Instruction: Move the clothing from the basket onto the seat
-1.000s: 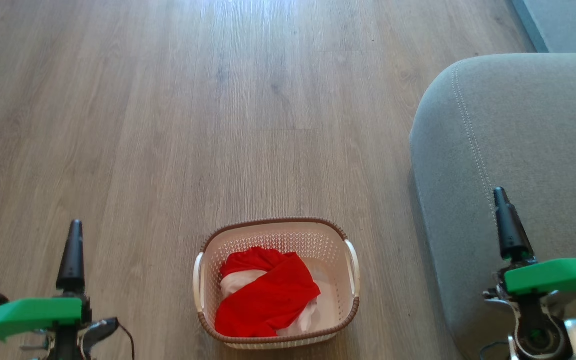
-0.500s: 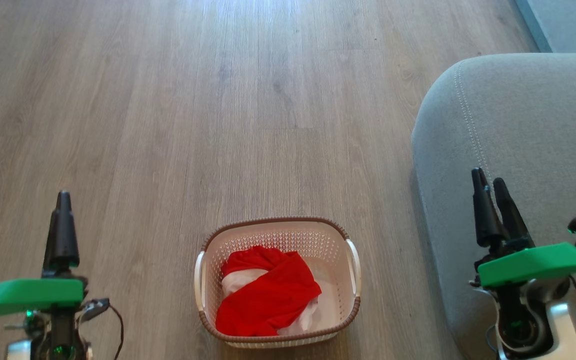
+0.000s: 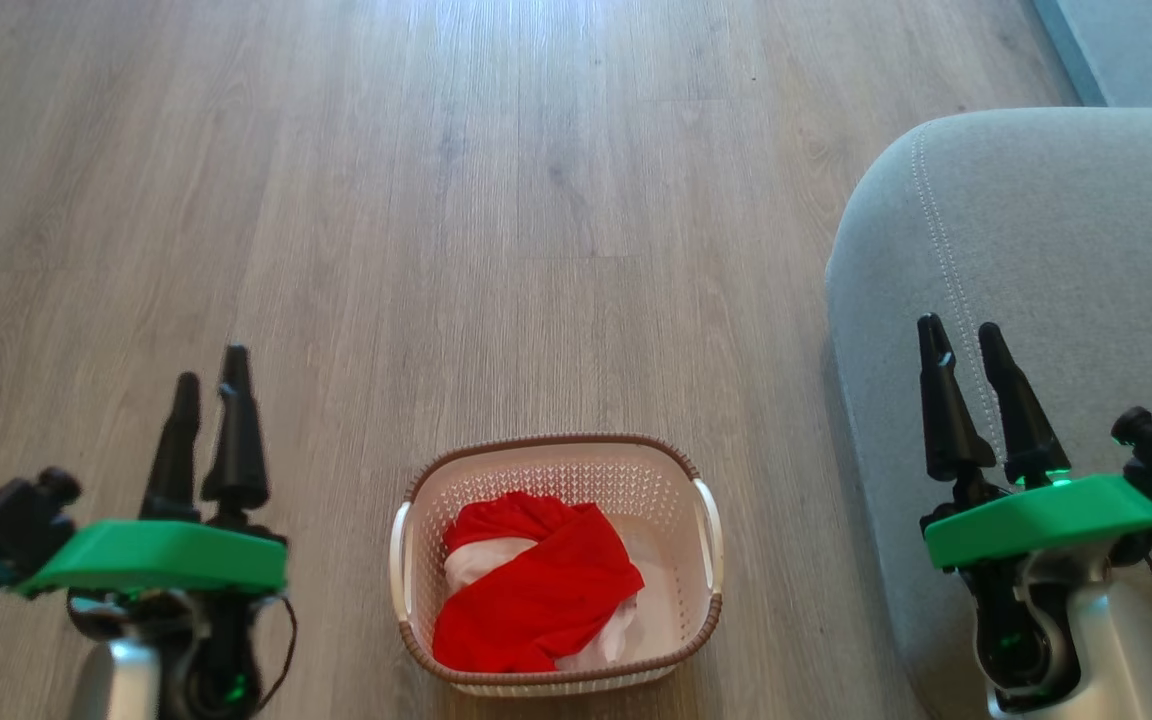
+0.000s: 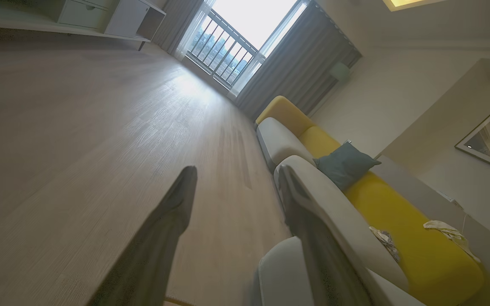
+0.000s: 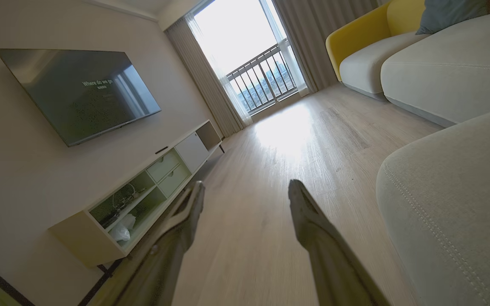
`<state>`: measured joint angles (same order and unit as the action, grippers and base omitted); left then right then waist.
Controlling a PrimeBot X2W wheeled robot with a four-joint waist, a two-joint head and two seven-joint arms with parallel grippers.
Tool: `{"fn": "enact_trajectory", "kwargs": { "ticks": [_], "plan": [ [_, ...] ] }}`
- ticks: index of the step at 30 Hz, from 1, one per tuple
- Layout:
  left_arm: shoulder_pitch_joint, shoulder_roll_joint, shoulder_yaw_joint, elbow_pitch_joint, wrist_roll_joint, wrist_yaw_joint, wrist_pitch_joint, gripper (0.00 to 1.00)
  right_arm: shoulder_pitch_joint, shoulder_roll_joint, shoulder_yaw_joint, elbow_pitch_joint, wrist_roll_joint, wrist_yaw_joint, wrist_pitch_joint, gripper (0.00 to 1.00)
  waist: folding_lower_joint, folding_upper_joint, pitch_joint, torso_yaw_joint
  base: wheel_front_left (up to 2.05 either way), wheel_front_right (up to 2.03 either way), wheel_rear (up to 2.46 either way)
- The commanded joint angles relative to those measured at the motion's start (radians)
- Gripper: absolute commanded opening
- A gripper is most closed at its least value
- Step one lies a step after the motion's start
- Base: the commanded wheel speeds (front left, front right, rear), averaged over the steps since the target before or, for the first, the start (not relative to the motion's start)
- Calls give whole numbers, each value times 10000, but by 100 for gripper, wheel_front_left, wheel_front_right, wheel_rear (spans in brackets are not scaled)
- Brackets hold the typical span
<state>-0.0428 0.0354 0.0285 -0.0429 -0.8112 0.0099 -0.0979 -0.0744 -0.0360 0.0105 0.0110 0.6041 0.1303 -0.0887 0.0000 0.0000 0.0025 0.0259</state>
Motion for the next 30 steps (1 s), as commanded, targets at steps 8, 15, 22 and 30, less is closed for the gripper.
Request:
{"fn": "enact_trajectory", "kwargs": {
  "ticks": [8,15,22,30],
  "plan": [
    [-323,121,-1038,-342,2549,430,-327,100,-462,-107,417,-200,-1085,3,-409,100,0,0,-57,-18,0,0,0],
    [-316,372,-1862,-222,3681,1212,-532,100,-404,-112,505,369,-1497,3,-616,100,0,0,-99,-60,0,0,0],
    [-256,660,-2518,357,4453,2012,-736,100,-435,-118,728,1560,-1922,4,-822,100,0,0,-177,-71,0,0,0],
    [-206,860,-3151,1064,5274,2438,-971,100,-633,-124,1053,2525,-2535,4,-1058,100,0,0,-254,-66,0,0,0]
  ]
}}
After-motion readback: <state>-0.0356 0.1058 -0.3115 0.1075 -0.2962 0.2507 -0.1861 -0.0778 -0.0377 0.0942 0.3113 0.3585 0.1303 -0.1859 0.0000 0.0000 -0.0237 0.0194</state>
